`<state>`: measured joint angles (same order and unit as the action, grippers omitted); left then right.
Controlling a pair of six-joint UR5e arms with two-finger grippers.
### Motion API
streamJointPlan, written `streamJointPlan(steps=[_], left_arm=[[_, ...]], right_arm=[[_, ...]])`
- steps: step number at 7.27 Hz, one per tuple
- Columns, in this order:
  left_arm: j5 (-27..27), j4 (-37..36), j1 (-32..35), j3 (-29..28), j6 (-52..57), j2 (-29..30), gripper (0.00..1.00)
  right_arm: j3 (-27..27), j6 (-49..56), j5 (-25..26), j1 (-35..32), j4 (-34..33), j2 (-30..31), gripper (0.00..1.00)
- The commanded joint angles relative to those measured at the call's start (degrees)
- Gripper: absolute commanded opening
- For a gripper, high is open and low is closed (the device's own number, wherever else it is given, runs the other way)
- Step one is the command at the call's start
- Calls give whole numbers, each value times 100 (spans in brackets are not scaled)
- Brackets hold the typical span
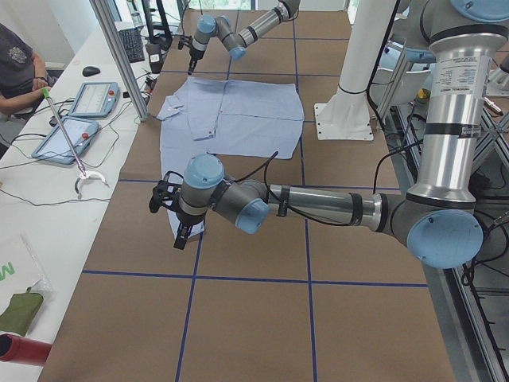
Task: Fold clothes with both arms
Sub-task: 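Release the shirt and raise the right gripper away from it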
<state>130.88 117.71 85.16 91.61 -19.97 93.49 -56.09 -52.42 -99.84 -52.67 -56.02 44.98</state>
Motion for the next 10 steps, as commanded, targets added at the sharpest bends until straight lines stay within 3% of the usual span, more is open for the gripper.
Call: streamJointPlan(steps=[1, 2, 4, 6, 8, 10], left_arm=[[-88, 32, -419, -12, -655, 99, 100], [-367, 102, -569, -12, -867, 99, 100], [-711, 565, -1139, -73, -1918, 30, 100], [-1369, 1330, -1825, -457, -3079, 20, 98], [-1512, 2391, -1975, -1343, -3686, 204, 94], [-2081, 2643, -2449, -1646, -4225, 380, 89]], right_arm=[[-347, 179, -724, -268, -136, 28, 100], [-802, 188, -1234, -427, -581, 107, 100], [-2477, 205, -1808, -577, -1644, 737, 100], [-4490, 223, -2362, -719, -3379, 1284, 100], [-5304, 1132, -2373, -849, -4614, 1355, 100], [-5955, 1741, -2373, -903, -4945, 1932, 100]])
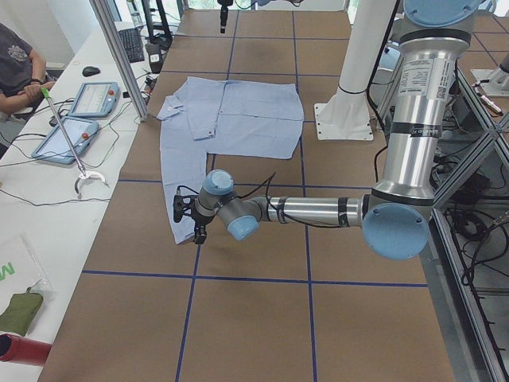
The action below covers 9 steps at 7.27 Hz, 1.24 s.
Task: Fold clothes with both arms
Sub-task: 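Release the shirt and raise the right gripper away from it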
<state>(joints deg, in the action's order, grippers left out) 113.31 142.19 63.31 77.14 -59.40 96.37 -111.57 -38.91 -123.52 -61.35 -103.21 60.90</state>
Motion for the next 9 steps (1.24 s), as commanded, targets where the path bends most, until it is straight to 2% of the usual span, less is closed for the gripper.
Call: streamJointPlan(steps=[1, 5, 7, 8, 9], left_arm=[[-327, 203, -301, -278, -283, 118, 86], [-327, 195, -328, -446, -318, 338, 64], [-327, 195, -328, -454, -318, 329, 44], [-327, 195, -328, -463, -309, 329, 38], [-327, 195, -328, -507, -309, 329, 38]], right_arm=[[-418, 532, -6, -44, -235, 422, 100], [-383, 797, -14, -44, -235, 624, 100], [-383, 789, -15, -44, -235, 686, 100], [-383, 789, -15, -44, -235, 677, 100], [-383, 789, -23, -44, -235, 677, 100]])
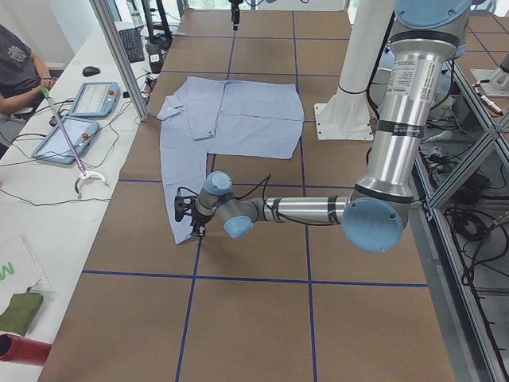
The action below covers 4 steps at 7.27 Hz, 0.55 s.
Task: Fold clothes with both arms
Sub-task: 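Release the shirt and raise the right gripper away from it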
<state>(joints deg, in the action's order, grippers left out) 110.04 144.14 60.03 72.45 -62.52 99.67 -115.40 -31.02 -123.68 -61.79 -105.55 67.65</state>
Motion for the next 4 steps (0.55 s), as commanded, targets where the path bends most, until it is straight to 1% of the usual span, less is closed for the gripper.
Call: streamJointPlan(steps=[1, 4], left_arm=[[0, 0, 0, -46, 3, 0, 38], [0, 0, -9, -116, 3, 26, 37]], right_arm=[[0, -1, -7, 0, -1, 3, 100], [-17, -1, -7, 9, -1, 3, 100]])
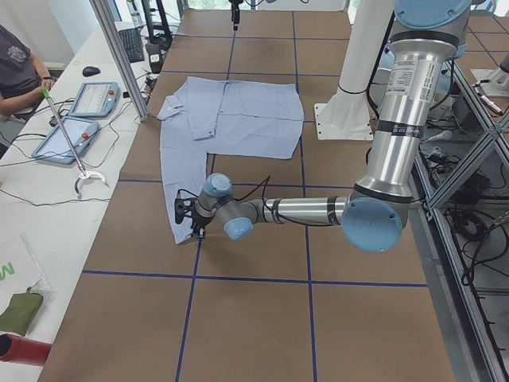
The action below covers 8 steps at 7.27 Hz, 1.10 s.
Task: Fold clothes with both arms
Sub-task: 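Release the shirt and raise the right gripper away from it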
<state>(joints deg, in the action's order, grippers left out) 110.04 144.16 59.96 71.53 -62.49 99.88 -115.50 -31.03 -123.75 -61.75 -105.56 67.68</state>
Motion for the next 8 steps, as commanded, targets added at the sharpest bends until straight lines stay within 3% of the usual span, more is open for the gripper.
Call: streamJointPlan(steps=[1, 2, 3, 5, 8], left_arm=[[0, -2, -28, -25, 0, 6, 31], [-9, -2, -37, -25, -9, 6, 22], [0, -2, -37, -16, -17, 14, 4], [52, -20, -28, 98, 9, 41, 0], [290, -491, -19, 772, -9, 49, 0]], right_arm=[[-8, 0, 0, -3, 0, 0, 100], [-8, 0, 0, -3, 0, 0, 100], [-8, 0, 0, -3, 0, 9, 100], [-16, 0, 0, -3, 0, 61, 100], [-69, -78, -9, 5, 9, 201, 100]])
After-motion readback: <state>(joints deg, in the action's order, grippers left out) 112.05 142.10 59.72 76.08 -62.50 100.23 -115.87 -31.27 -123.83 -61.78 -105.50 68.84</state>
